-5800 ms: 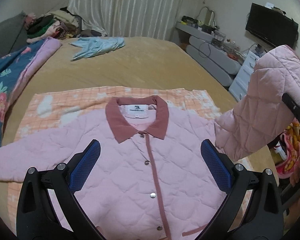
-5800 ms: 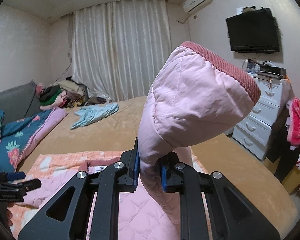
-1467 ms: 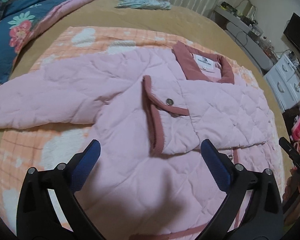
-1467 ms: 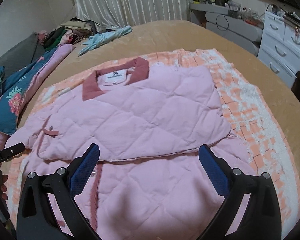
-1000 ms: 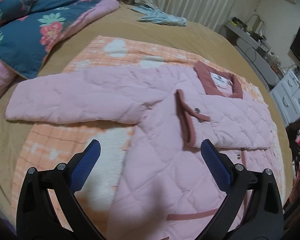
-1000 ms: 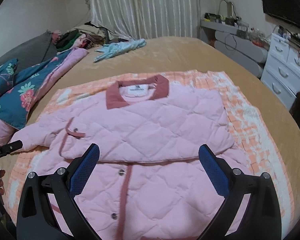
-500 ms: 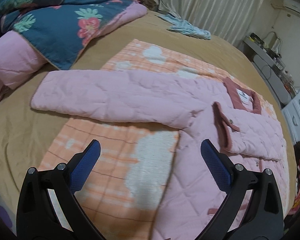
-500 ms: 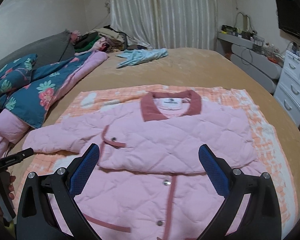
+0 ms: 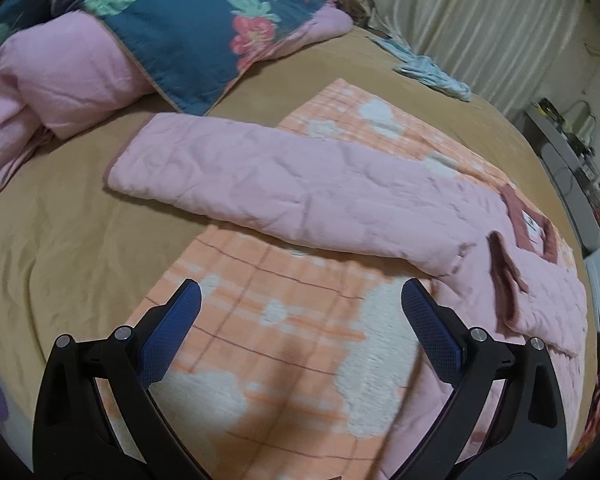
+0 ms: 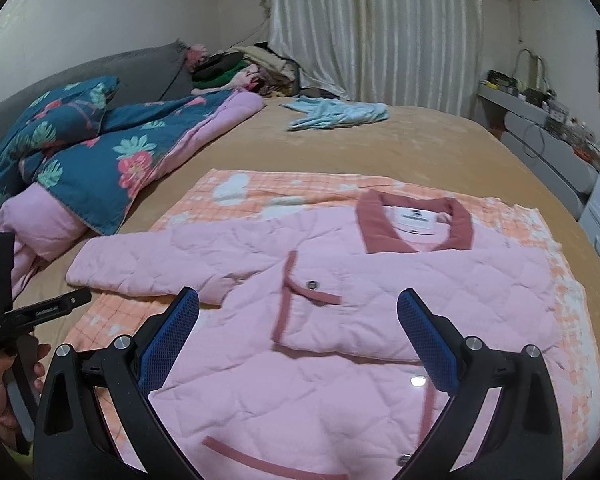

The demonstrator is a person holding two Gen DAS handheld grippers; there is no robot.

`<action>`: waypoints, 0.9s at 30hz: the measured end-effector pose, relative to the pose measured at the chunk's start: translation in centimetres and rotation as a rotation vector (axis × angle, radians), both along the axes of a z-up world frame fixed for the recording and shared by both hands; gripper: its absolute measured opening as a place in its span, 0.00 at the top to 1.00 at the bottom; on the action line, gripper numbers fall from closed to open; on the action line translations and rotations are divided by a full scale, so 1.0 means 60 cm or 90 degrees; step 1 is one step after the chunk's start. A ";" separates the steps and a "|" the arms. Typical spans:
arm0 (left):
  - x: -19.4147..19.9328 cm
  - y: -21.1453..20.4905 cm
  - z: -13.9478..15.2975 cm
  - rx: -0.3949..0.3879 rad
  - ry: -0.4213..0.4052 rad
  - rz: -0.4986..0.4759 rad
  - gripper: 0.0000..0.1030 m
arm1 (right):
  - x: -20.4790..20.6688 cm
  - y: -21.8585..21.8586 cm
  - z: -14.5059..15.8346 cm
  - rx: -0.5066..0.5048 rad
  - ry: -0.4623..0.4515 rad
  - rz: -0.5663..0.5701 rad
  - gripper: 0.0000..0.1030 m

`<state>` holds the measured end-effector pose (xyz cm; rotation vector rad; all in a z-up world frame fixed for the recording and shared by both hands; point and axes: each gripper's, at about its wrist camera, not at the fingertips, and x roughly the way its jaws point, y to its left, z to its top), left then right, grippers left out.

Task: Fold large clothes
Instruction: 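Move the left tool to the other sleeve of the jacket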

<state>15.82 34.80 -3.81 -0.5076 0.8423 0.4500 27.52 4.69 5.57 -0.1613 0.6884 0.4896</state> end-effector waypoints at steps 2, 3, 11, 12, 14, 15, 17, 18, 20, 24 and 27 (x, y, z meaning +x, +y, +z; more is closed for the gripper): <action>-0.002 0.016 -0.012 -0.009 0.001 0.015 0.09 | -0.002 0.018 -0.009 -0.006 0.003 0.011 0.04; -0.002 0.022 -0.017 -0.011 0.002 0.022 0.09 | -0.001 0.025 -0.013 -0.009 0.005 0.015 0.04; -0.003 0.074 -0.063 -0.032 0.022 0.070 0.09 | -0.003 0.098 -0.058 -0.036 0.024 0.054 0.04; -0.003 0.080 -0.067 -0.038 0.024 0.075 0.09 | -0.002 0.105 -0.062 -0.038 0.026 0.058 0.04; -0.001 0.093 -0.075 -0.044 0.025 0.086 0.09 | -0.001 0.122 -0.073 -0.043 0.031 0.067 0.04; 0.000 0.099 -0.079 -0.045 0.024 0.090 0.09 | -0.001 0.133 -0.079 -0.048 0.034 0.075 0.04; 0.004 0.110 -0.085 -0.047 0.025 0.099 0.09 | 0.000 0.150 -0.089 -0.055 0.037 0.085 0.04; 0.006 0.117 -0.090 -0.057 0.023 0.105 0.09 | 0.001 0.160 -0.096 -0.060 0.040 0.091 0.04; 0.007 0.126 -0.096 -0.071 0.014 0.113 0.09 | 0.003 0.175 -0.106 -0.065 0.046 0.099 0.04; 0.019 0.151 -0.114 -0.091 0.003 0.136 0.09 | 0.007 0.203 -0.126 -0.068 0.062 0.110 0.04; 0.027 0.172 -0.128 -0.112 -0.004 0.154 0.09 | 0.010 0.213 -0.137 -0.068 0.070 0.116 0.04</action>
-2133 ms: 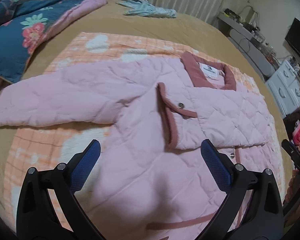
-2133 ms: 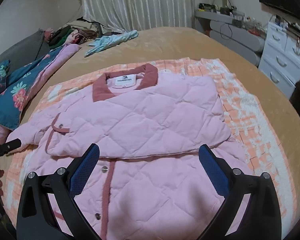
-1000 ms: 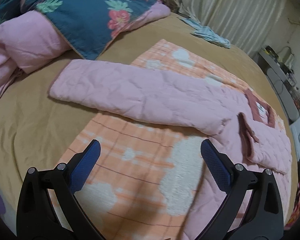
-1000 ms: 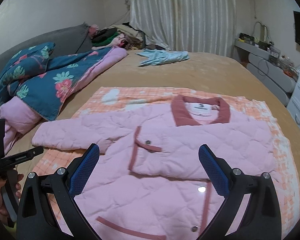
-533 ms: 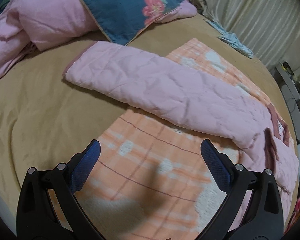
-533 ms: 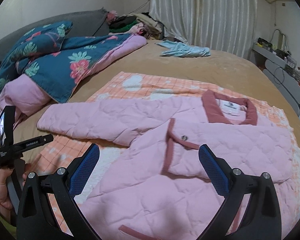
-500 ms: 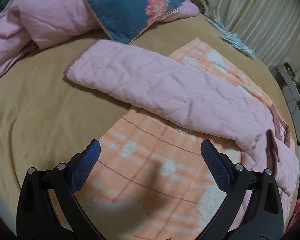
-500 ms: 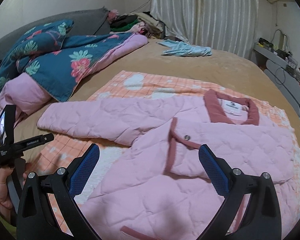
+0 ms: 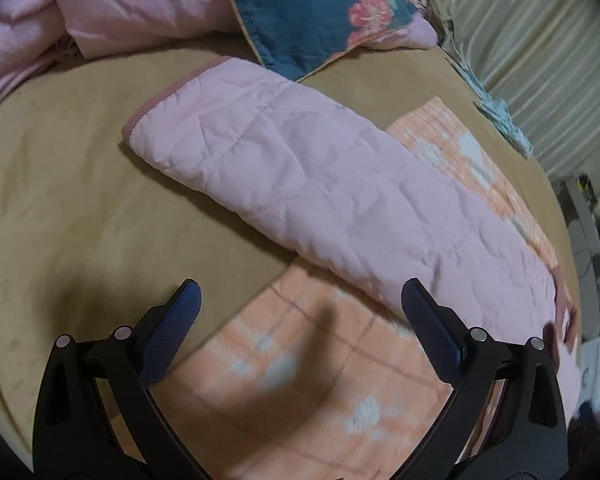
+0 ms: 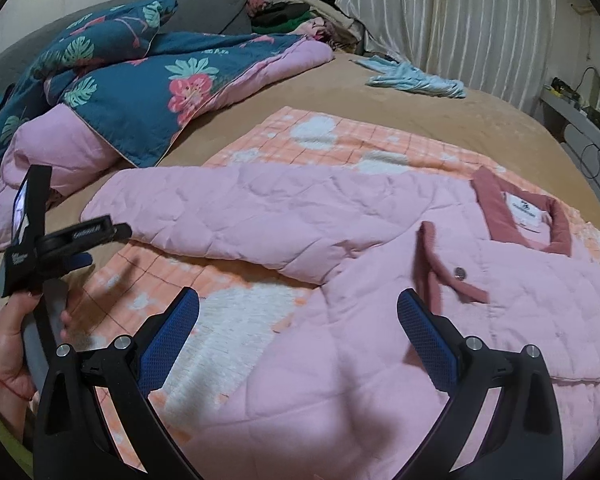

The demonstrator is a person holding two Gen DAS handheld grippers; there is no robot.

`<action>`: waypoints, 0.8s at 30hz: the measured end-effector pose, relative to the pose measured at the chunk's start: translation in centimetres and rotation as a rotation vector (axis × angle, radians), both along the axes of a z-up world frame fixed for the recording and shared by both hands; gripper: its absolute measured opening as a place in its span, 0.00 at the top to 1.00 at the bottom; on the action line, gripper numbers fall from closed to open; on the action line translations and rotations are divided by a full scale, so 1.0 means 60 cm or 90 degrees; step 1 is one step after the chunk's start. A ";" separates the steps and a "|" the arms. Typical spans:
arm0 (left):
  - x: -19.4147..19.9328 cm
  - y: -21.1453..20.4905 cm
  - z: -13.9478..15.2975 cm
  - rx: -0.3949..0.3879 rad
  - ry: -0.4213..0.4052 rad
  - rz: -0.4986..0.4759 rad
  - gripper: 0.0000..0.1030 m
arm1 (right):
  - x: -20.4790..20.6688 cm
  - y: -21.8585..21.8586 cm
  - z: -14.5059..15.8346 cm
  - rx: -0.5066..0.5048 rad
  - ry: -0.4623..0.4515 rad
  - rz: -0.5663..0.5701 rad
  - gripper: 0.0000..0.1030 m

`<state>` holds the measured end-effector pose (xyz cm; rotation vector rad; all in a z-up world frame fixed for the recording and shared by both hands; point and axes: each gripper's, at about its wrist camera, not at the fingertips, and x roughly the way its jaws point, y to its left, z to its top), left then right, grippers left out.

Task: Fold large clothes
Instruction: 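Move the left tool to the other sleeve of the jacket, then grasp the other sleeve cuff with the left tool and lift it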

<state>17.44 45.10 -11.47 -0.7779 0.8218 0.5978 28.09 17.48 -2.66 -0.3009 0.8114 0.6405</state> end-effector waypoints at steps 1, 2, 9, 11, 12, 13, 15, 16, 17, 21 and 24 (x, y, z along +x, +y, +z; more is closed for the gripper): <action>0.002 0.010 -0.006 -0.011 -0.006 0.009 0.09 | 0.001 0.001 -0.003 0.001 0.003 0.001 0.04; 0.005 0.018 -0.010 -0.019 -0.011 0.017 0.09 | 0.003 0.001 -0.004 0.001 0.005 0.001 0.04; 0.017 0.075 -0.032 -0.056 -0.056 0.087 0.09 | 0.021 -0.038 -0.007 0.020 0.017 -0.025 0.04; 0.022 0.084 -0.034 -0.053 -0.062 0.099 0.09 | 0.027 -0.058 -0.007 0.024 0.016 -0.042 0.04; 0.025 0.088 -0.035 -0.050 -0.066 0.105 0.09 | 0.030 -0.067 -0.007 0.026 0.017 -0.048 0.04; 0.027 0.090 -0.035 -0.046 -0.067 0.108 0.09 | 0.035 -0.080 -0.007 0.028 0.019 -0.058 0.04; 0.030 0.093 -0.034 -0.038 -0.070 0.112 0.14 | 0.040 -0.102 -0.004 0.033 0.020 -0.074 0.04; 0.032 0.093 -0.032 -0.025 -0.063 0.116 0.37 | 0.043 -0.112 -0.003 0.033 0.020 -0.080 0.04; 0.033 0.094 -0.029 -0.015 -0.055 0.119 0.49 | 0.045 -0.119 -0.003 0.034 0.019 -0.085 0.04; 0.021 0.098 -0.009 0.014 -0.062 0.125 0.84 | 0.051 -0.163 0.005 0.039 0.012 -0.113 0.04; 0.009 0.094 0.045 0.038 -0.113 0.106 0.88 | 0.052 -0.193 0.015 0.058 0.012 -0.133 0.04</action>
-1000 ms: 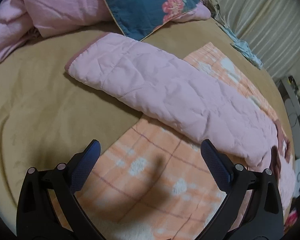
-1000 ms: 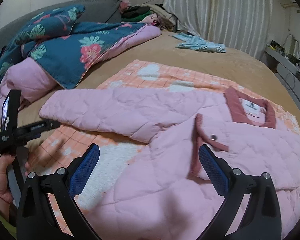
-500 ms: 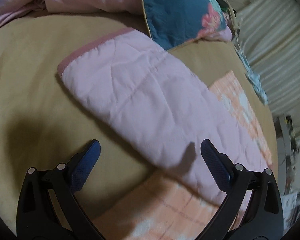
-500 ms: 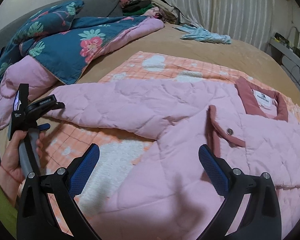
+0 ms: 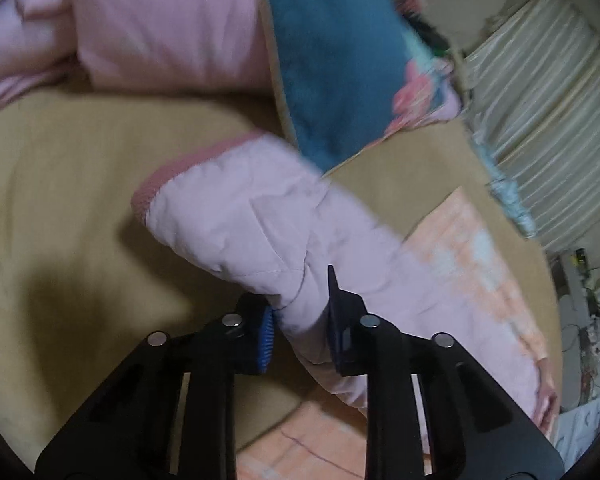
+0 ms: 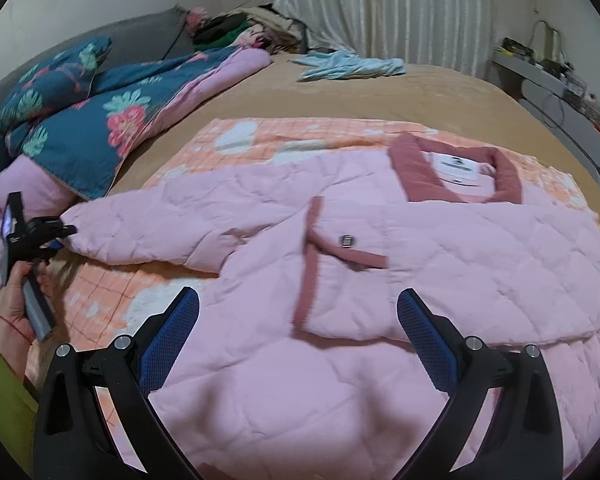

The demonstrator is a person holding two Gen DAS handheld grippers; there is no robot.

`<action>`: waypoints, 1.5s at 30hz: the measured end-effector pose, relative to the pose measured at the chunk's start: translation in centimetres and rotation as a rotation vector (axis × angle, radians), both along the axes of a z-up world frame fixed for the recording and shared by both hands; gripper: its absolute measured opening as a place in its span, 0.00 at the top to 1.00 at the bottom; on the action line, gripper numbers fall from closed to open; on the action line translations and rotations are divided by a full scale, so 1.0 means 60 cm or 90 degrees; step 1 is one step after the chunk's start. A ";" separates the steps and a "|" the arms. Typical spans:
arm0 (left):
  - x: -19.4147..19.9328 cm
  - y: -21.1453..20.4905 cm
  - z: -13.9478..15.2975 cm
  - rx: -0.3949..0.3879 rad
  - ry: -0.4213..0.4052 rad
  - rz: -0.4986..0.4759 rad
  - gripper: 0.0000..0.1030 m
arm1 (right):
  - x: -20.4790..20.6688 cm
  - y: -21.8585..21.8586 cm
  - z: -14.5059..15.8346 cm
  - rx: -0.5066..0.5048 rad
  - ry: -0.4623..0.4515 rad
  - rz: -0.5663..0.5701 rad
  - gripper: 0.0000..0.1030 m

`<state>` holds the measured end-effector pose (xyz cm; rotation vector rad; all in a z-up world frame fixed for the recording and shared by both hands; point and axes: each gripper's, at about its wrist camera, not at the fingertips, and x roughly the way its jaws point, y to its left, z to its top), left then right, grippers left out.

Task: Fold large clothes
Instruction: 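Grasp the other sleeve cuff with the left tool and lift it, then carry the held sleeve with the left tool across the jacket body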

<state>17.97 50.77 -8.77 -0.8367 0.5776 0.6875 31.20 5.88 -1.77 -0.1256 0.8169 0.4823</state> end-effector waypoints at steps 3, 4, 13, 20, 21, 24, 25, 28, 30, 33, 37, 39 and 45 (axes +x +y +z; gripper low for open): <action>-0.009 -0.019 0.052 0.038 -0.026 -0.016 0.89 | -0.006 -0.033 0.013 0.011 -0.006 -0.013 0.04; -0.013 -0.029 0.074 0.052 -0.041 -0.024 0.89 | -0.010 -0.046 0.019 0.010 -0.011 -0.019 0.04; -0.034 -0.167 0.246 0.130 -0.154 -0.120 0.90 | -0.040 -0.145 0.061 -0.013 -0.041 -0.057 0.04; 0.001 -0.279 0.336 0.188 -0.172 -0.187 0.90 | -0.064 -0.205 0.092 0.038 -0.043 -0.085 0.04; 0.005 -0.291 0.344 0.196 -0.172 -0.193 0.90 | -0.068 -0.214 0.096 0.050 -0.041 -0.086 0.04; 0.016 -0.331 0.373 0.220 -0.173 -0.220 0.90 | -0.079 -0.237 0.110 0.069 -0.046 -0.094 0.04; 0.020 -0.347 0.382 0.229 -0.174 -0.229 0.90 | -0.082 -0.243 0.114 0.070 -0.051 -0.096 0.04; 0.030 -0.389 0.402 0.242 -0.177 -0.256 0.90 | -0.092 -0.268 0.125 0.075 -0.062 -0.109 0.04; 0.036 -0.411 0.411 0.248 -0.177 -0.269 0.90 | -0.097 -0.286 0.131 0.080 -0.067 -0.119 0.04; 0.046 -0.452 0.424 0.267 -0.172 -0.293 0.90 | -0.106 -0.313 0.137 0.084 -0.076 -0.135 0.04; 0.060 -0.500 0.435 0.291 -0.165 -0.324 0.91 | -0.115 -0.345 0.143 0.099 -0.080 -0.150 0.04; 0.063 -0.522 0.440 0.297 -0.164 -0.336 0.91 | -0.120 -0.360 0.143 0.109 -0.079 -0.156 0.04; 0.079 -0.593 0.443 0.329 -0.150 -0.376 0.91 | -0.133 -0.396 0.146 0.120 -0.086 -0.179 0.04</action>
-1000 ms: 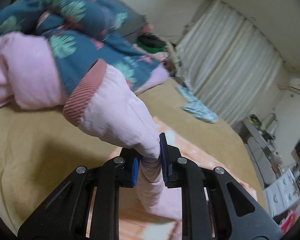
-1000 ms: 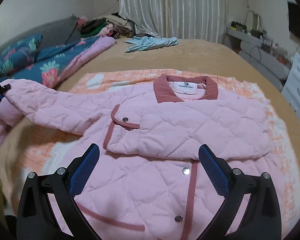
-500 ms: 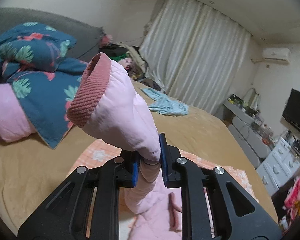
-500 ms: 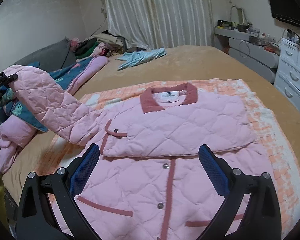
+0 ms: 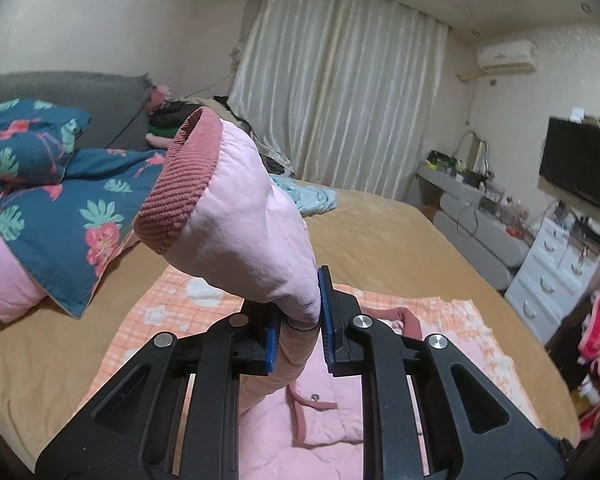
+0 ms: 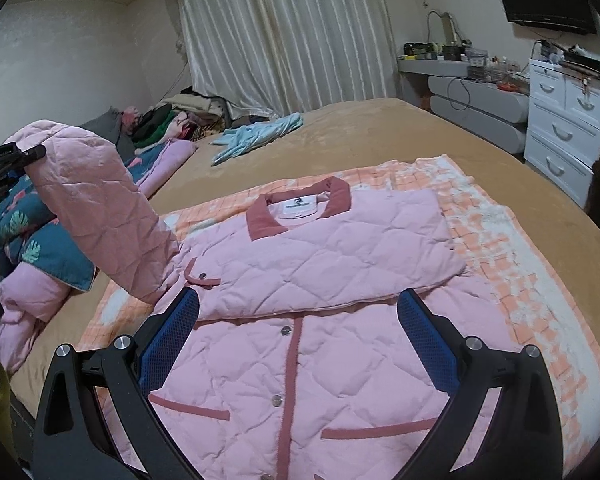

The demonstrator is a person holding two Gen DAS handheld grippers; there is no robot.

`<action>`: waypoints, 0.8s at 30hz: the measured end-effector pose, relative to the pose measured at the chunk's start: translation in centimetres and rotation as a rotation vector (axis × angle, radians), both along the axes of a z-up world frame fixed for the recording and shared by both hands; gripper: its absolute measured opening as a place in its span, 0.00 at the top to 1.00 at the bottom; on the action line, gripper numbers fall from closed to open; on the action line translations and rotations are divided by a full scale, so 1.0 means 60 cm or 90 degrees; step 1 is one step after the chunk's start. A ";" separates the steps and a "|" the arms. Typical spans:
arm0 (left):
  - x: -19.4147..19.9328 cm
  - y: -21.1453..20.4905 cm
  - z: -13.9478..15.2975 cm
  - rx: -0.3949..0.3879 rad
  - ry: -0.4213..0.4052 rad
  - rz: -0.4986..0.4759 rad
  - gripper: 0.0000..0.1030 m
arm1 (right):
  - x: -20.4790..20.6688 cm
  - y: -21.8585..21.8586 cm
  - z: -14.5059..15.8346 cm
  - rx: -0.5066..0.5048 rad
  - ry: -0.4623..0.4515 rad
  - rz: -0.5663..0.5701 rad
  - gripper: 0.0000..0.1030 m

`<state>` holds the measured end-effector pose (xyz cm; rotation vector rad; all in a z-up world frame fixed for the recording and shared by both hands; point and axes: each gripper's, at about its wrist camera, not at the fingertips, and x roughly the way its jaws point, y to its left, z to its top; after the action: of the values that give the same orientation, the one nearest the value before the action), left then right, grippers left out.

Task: Fold large clothes
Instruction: 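Carry the held sleeve with the left tool across the jacket body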

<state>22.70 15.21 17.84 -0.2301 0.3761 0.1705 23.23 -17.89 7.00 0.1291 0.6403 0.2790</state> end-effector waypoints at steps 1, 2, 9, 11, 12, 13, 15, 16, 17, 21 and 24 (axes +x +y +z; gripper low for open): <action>0.004 -0.013 -0.001 0.006 0.004 -0.007 0.91 | -0.001 -0.006 0.000 0.000 -0.001 -0.004 0.04; 0.008 -0.022 -0.003 0.007 0.006 -0.014 0.91 | -0.003 -0.013 0.000 0.002 -0.003 -0.008 0.04; 0.036 -0.099 -0.021 0.035 0.030 -0.056 0.91 | -0.011 -0.059 -0.006 0.024 0.000 -0.033 0.04; 0.042 -0.116 -0.029 0.040 0.036 -0.067 0.91 | -0.013 -0.073 -0.007 0.021 -0.002 -0.044 0.04; 0.047 -0.127 -0.035 0.043 0.041 -0.074 0.91 | -0.014 -0.079 -0.008 0.018 -0.003 -0.050 0.04; 0.049 -0.133 -0.038 0.045 0.044 -0.077 0.91 | -0.013 -0.085 -0.009 0.017 -0.003 -0.054 0.04; 0.057 -0.153 -0.048 0.052 0.052 -0.087 0.91 | -0.014 -0.100 -0.011 0.017 -0.004 -0.066 0.04; 0.061 -0.162 -0.051 0.055 0.055 -0.090 0.91 | -0.015 -0.107 -0.013 0.019 -0.005 -0.071 0.04; 0.063 -0.171 -0.054 0.057 0.057 -0.094 0.91 | -0.015 -0.116 -0.015 0.021 -0.004 -0.076 0.04; 0.077 -0.205 -0.069 0.066 0.069 -0.109 0.91 | -0.016 -0.139 -0.022 0.029 -0.004 -0.094 0.04; 0.088 -0.226 -0.082 0.080 0.084 -0.117 0.91 | -0.011 -0.154 -0.030 0.035 -0.003 -0.106 0.04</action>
<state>27.97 1.63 12.92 -0.0604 0.5131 0.0284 22.57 -27.12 5.20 0.2332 0.6141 0.1369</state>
